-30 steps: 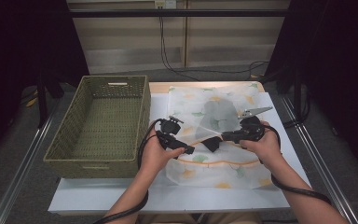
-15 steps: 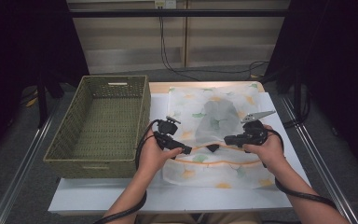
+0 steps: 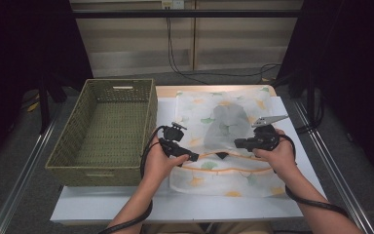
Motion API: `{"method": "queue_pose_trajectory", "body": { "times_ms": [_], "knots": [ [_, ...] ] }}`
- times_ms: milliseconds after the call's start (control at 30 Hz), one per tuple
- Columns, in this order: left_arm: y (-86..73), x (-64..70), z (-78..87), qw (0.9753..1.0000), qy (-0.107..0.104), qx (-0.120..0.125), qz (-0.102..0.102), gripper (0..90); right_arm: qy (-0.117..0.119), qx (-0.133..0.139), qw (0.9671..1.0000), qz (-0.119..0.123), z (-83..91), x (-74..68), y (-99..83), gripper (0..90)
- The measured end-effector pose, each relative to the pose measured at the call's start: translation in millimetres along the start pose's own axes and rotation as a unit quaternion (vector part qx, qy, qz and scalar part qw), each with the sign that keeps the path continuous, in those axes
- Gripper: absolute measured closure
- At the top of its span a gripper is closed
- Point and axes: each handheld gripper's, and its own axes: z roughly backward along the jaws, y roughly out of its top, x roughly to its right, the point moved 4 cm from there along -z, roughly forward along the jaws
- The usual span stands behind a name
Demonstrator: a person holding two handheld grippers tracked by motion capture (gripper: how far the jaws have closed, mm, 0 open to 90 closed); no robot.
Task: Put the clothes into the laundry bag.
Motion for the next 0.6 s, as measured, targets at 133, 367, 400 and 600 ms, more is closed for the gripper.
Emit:
{"method": "queue_pose_trajectory", "body": {
  "times_ms": [133, 367, 400, 600],
  "knots": [
    [-0.4, -0.3, 0.0, 1.0, -0.001, -0.002, 0.0, 7.1, -0.007, 0.001, 1.0, -0.003, -1.0, 7.1, 6.0, 87.6],
    [-2.0, -0.6, -1.0, 1.0, -0.004, -0.004, -0.003, 7.2, -0.008, -0.013, 0.9998, -0.01, -14.3, 9.4, 0.1, 87.8],
    [-2.3, -0.8, -0.9, 1.0, -0.002, -0.004, -0.002, 7.3, -0.009, -0.017, 0.9998, -0.008, -16.9, 9.4, -1.9, 87.6],
    [-3.5, -3.8, 0.5, 1.0, 0.001, -0.002, 0.001, 7.3, 0.0, -0.028, 0.9996, -0.009, -28.2, 6.4, -12.0, 87.7]
  ]
}}
